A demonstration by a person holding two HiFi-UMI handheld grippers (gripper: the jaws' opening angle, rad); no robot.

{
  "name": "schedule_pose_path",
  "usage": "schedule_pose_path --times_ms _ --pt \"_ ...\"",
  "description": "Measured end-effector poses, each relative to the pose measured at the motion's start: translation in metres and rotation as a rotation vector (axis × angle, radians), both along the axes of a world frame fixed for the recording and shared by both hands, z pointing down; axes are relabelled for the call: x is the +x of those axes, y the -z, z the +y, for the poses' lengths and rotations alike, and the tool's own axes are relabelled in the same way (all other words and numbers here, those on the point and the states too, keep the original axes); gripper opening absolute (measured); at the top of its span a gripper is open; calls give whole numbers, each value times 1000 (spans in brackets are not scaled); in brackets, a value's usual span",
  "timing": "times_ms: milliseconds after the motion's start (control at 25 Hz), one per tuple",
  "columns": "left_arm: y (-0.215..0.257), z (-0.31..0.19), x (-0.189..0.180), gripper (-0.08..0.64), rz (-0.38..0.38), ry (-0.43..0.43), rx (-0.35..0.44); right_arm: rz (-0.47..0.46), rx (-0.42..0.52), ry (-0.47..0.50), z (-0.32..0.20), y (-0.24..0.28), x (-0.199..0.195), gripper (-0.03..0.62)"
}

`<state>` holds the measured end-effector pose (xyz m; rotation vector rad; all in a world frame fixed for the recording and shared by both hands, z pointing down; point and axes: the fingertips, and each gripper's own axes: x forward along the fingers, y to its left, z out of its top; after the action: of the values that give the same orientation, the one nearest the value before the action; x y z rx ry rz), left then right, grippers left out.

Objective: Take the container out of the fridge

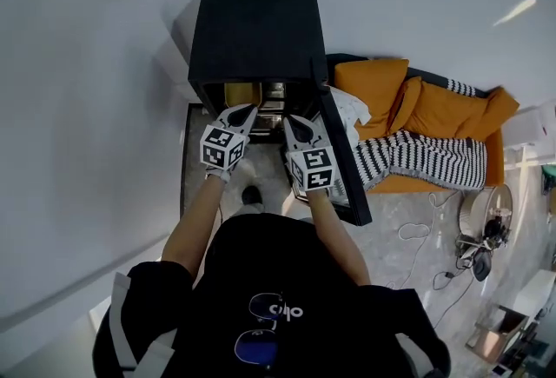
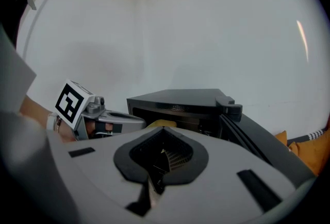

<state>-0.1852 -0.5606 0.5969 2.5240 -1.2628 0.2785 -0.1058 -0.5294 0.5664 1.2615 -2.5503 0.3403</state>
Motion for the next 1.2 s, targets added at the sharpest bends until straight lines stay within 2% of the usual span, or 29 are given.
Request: schedule_pose_path --times_ms 440,680,720,800,960,1200 --pt "-26 -26 1 6 -34 -27 -29 11 -31 -39 -10 -16 -3 8" --pt "-41 -38 4 6 -86 -45 -51 19 -43 -57 -14 -19 -6 8" --pt "-44 -39 5 49 -93 -54 -58 19 -44 -61 -14 -20 -5 8" --pt "-49 -37 6 82 -112 -76 -68 20 -51 -68 -14 -24 -3 8" --pt "-61 -32 5 86 -164 -121 -85 23 -68 -81 -11 -32 -1 8" --pt "-76 -35 7 110 -252 -137 -125 27 -86 -87 -11 -38 -4 8"
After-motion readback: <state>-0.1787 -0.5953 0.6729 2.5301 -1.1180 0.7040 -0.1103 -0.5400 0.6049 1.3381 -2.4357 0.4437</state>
